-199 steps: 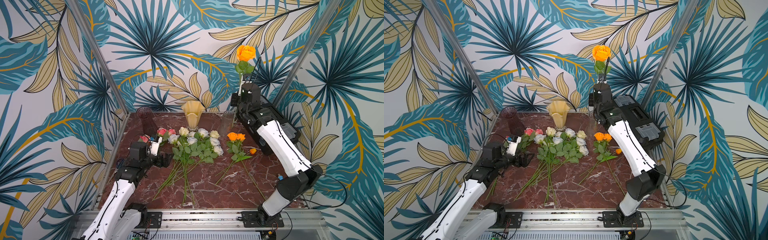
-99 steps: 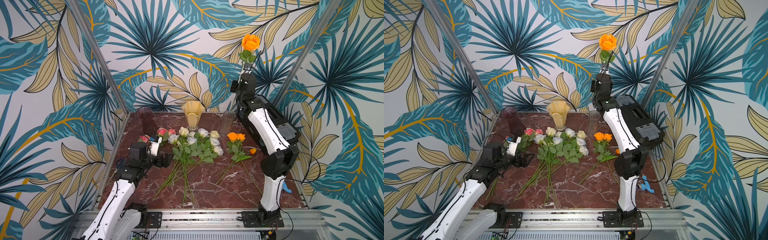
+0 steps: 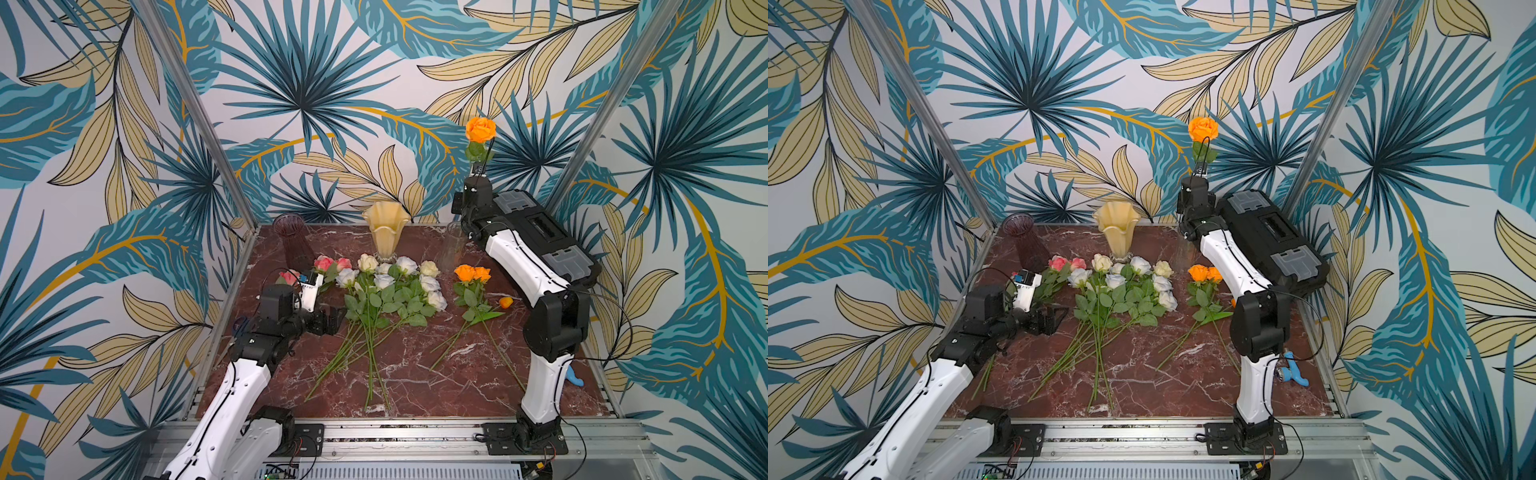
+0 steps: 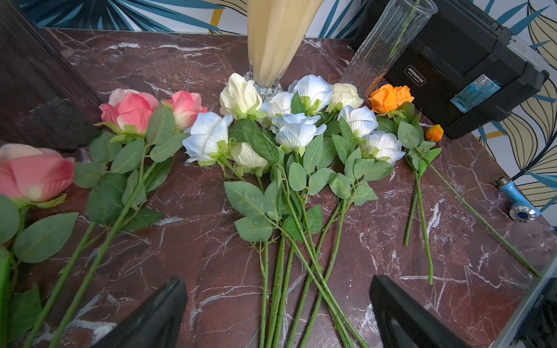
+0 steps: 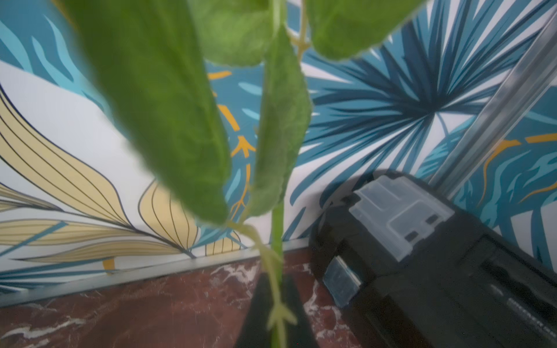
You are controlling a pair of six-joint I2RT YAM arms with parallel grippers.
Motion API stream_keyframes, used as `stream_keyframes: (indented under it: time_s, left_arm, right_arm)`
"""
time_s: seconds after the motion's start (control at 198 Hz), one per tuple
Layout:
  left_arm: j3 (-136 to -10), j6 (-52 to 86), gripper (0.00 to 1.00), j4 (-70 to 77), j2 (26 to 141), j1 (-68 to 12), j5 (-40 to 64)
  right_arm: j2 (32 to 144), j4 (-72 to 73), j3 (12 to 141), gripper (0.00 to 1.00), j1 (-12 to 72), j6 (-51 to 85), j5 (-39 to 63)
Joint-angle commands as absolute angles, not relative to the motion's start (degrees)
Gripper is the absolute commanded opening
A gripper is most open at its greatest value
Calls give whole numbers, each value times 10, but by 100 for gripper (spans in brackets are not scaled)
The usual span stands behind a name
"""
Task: Arrange the flowers in different vases according to their variety
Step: Insert the flower into the vase.
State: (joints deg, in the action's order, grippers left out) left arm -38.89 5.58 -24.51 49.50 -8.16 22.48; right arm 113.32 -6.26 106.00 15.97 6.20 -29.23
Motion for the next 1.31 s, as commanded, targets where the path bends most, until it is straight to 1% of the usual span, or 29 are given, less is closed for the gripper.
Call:
stream_keyframes:
  time_s: [0.0, 0.096, 0.106, 0.167, 0.227, 0.273, 0.313, 0.389, 0.45, 0.571, 0.647, 0.738, 0.763, 0.823, 1.056, 1.106, 1.308]
  left_arm:
    - [-392, 54, 100, -247, 490, -82, 220]
    - [-394, 53, 100, -249, 488, -82, 217]
    - [-394, 54, 100, -249, 488, -82, 216]
    - [-395, 53, 100, -250, 487, -82, 211]
    - [-395, 52, 100, -252, 485, -82, 204]
    - [-395, 52, 100, -253, 483, -82, 202]
    - [-395, 52, 100, -254, 483, -82, 201]
    - [-396, 51, 100, -256, 482, -82, 199]
    - [-396, 50, 100, -259, 481, -82, 196]
    - [-398, 49, 100, -263, 480, -82, 184]
    - [-399, 50, 100, -264, 479, -82, 178]
    - [-401, 53, 100, -266, 480, -82, 166]
    - [-402, 52, 100, -268, 479, -82, 163]
    - [-405, 51, 100, -273, 481, -82, 157]
    - [-426, 36, 100, -308, 494, -82, 97]
    - [-433, 29, 100, -318, 500, -82, 80]
    - [-499, -21, 100, -381, 582, -80, 34]
  right_arm:
    - [1095, -31, 1027, 0, 163, 84, -290]
    - [1088, -30, 1002, 0, 163, 92, -285]
    - [1087, -30, 1001, 1, 163, 93, -284]
    - [1080, -31, 987, 11, 164, 99, -278]
    - [1073, -28, 972, 24, 163, 110, -276]
    - [1066, -28, 962, 29, 163, 116, -274]
    - [1062, -30, 955, 36, 163, 122, -273]
    - [1054, -32, 944, 60, 163, 127, -272]
    - [1049, -33, 938, 73, 163, 127, -273]
    - [1038, -39, 937, 86, 163, 121, -274]
    - [1029, -45, 940, 91, 164, 115, -268]
    - [1018, -57, 946, 93, 166, 106, -261]
    - [1014, -61, 947, 97, 167, 104, -257]
    - [1006, -74, 952, 99, 169, 99, -249]
    - [957, -119, 952, 100, 180, 85, -213]
    - [946, -154, 953, 99, 182, 85, -200]
    - [898, -223, 942, 99, 188, 100, -135]
